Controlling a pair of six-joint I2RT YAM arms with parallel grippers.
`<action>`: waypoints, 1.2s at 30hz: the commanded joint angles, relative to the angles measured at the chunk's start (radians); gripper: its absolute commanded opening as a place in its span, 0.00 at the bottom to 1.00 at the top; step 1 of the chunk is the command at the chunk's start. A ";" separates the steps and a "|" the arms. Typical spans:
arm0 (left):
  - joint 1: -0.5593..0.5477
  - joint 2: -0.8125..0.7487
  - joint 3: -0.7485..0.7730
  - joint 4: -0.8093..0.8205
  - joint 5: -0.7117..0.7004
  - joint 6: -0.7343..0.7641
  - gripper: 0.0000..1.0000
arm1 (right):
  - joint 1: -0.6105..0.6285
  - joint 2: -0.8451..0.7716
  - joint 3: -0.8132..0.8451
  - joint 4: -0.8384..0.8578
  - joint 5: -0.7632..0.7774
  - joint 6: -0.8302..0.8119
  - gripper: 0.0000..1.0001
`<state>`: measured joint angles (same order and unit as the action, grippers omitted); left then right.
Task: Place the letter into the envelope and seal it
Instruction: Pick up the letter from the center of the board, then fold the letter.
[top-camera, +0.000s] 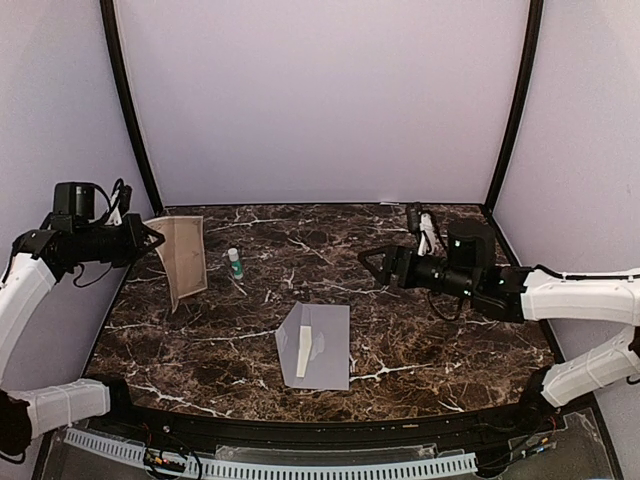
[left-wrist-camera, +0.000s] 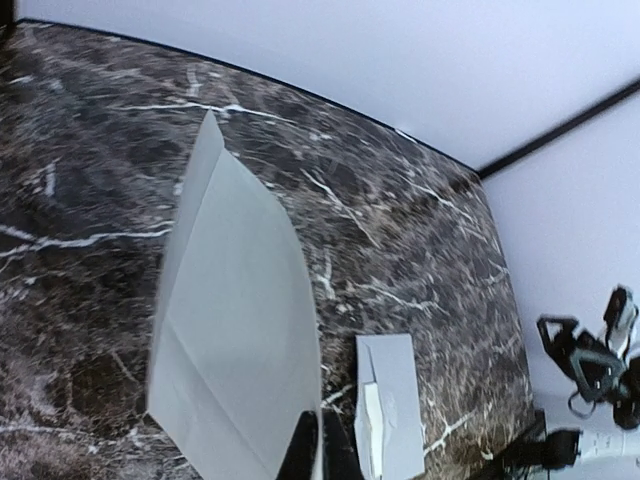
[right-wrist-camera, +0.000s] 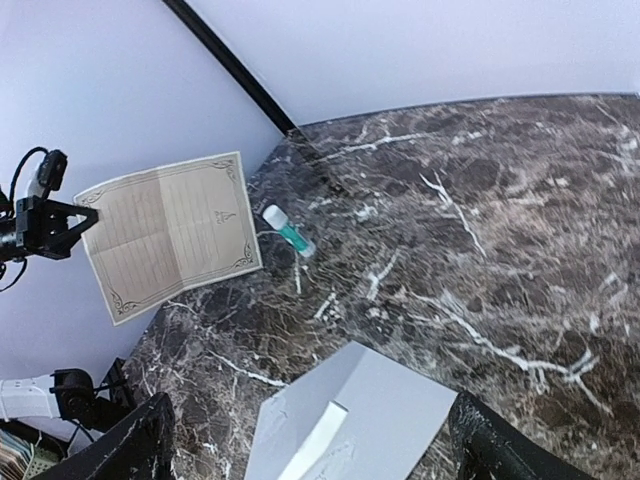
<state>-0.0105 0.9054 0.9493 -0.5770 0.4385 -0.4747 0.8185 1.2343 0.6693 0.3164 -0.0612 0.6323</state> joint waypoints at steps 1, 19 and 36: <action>-0.137 0.036 0.099 -0.066 0.214 0.207 0.00 | 0.013 0.033 0.084 0.024 -0.127 -0.119 0.91; -0.352 0.135 0.460 -0.120 0.491 0.267 0.00 | -0.075 0.149 0.164 0.072 -0.083 -0.039 0.92; -0.389 0.139 0.409 -0.029 0.547 0.281 0.00 | -0.064 0.222 0.292 0.142 -0.611 -0.179 0.90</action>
<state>-0.3965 1.0416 1.3888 -0.6674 0.9653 -0.2157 0.7258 1.4883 0.9527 0.3637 -0.4435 0.4923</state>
